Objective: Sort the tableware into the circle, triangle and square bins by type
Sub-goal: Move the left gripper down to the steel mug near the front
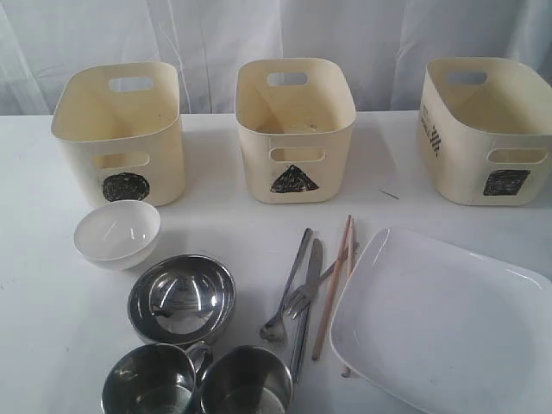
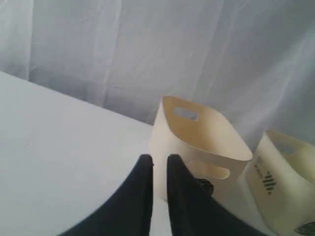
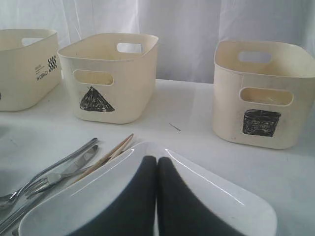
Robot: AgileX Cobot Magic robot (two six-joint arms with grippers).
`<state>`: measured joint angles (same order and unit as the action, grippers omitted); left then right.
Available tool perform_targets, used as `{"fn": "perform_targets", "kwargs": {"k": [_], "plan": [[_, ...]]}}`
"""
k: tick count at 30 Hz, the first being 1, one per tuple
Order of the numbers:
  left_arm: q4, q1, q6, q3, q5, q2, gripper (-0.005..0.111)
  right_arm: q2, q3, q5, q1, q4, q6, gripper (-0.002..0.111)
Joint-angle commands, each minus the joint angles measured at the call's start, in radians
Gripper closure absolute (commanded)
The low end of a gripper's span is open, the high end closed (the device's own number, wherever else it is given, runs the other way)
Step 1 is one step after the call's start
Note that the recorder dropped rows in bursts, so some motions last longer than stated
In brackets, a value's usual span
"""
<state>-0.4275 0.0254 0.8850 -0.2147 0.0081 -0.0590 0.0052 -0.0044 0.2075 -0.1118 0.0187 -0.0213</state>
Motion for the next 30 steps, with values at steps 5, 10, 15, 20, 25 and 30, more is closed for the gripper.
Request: {"fn": "perform_targets", "kwargs": {"k": [5,10,15,20,25,30], "plan": [[0.202,0.101,-0.364,-0.26,0.299,-0.238,0.077,-0.005,0.004,-0.005,0.002,-0.005,-0.001,0.108],[0.59,0.154,-0.867,-0.381,0.544,-0.448,0.074,-0.005,0.004,-0.005,0.002,-0.005,-0.001,0.108],[0.806,0.157,-1.067,-0.448,0.668,-0.627,0.074,-0.005,0.004,-0.005,0.002,-0.005,-0.001,0.108],[0.967,0.157,-1.23,-0.45,0.696,-0.761,0.058,-0.005,0.004,-0.005,0.002,-0.005,-0.001,0.108],[1.034,0.157,-1.307,-0.45,0.703,-0.848,0.04,-0.005,0.004,-0.005,0.002,-0.005,-0.001,0.108],[1.032,0.227,-1.335,-0.45,0.705,-0.932,0.041,-0.005,0.004,-0.005,0.002,-0.005,-0.023,0.108]]}}
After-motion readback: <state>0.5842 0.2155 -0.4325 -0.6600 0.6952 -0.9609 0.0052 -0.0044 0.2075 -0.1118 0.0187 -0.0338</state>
